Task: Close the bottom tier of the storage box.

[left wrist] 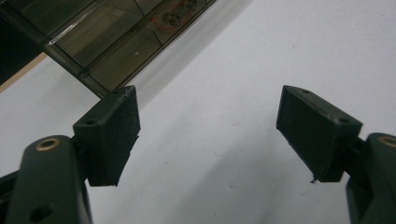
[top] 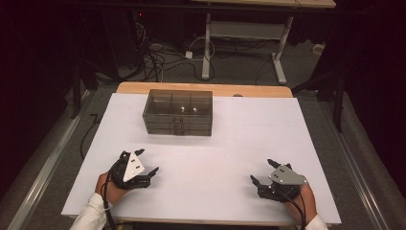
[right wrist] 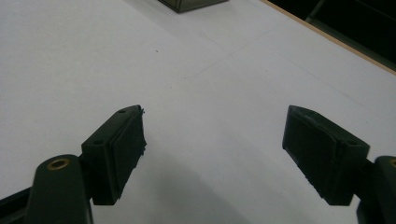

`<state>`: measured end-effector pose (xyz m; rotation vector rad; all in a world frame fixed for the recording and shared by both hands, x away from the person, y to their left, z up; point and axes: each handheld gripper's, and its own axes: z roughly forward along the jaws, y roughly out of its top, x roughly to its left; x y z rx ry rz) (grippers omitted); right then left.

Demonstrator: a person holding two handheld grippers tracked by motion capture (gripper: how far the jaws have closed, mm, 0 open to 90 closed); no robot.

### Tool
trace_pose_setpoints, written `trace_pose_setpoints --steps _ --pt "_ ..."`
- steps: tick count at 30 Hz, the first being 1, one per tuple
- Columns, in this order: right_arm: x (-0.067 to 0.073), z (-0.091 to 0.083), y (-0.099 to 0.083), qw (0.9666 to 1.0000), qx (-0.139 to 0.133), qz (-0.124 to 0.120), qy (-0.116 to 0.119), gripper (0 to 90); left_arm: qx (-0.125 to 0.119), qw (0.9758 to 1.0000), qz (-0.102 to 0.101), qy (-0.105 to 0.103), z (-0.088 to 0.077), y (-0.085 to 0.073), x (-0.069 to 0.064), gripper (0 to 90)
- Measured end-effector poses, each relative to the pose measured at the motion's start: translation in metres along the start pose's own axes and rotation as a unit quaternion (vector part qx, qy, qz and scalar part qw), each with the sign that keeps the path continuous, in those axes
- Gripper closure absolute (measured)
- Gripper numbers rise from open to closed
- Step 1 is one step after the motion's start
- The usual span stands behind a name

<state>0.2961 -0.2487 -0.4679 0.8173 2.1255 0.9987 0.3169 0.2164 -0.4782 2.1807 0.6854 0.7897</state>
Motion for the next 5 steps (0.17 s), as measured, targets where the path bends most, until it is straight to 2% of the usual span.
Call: trace_pose_setpoints --steps 5 --pt "-0.0013 -0.0014 -0.0002 0.9999 -0.003 0.010 -0.001 22.3 0.006 1.0000 -0.001 0.003 0.0030 0.0011 0.0001 21.1"
